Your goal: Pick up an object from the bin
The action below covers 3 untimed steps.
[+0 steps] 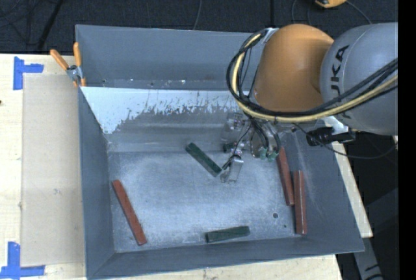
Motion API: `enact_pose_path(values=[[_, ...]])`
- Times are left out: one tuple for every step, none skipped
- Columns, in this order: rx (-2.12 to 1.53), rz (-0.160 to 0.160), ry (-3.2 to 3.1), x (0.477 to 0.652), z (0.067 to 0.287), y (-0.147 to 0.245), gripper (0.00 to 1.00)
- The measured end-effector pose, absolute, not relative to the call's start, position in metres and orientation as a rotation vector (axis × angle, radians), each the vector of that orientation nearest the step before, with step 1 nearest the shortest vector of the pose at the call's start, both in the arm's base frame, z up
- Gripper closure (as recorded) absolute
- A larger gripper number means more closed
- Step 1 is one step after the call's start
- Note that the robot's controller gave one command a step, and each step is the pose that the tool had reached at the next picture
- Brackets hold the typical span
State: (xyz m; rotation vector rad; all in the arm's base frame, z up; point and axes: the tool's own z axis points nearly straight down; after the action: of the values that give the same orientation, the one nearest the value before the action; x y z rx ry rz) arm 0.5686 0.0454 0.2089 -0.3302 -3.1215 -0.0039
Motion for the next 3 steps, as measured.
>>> enact_pose_path(values=[[-0.465, -0.002, -3.109, 0.582, 0.182, 0.021, 0.00], [0.152, -0.005, -3.140, 0.619, 0.172, 0.126, 1.00], [0.146, -0.001, -3.140, 0.619, 0.172, 0.123, 0.00]])
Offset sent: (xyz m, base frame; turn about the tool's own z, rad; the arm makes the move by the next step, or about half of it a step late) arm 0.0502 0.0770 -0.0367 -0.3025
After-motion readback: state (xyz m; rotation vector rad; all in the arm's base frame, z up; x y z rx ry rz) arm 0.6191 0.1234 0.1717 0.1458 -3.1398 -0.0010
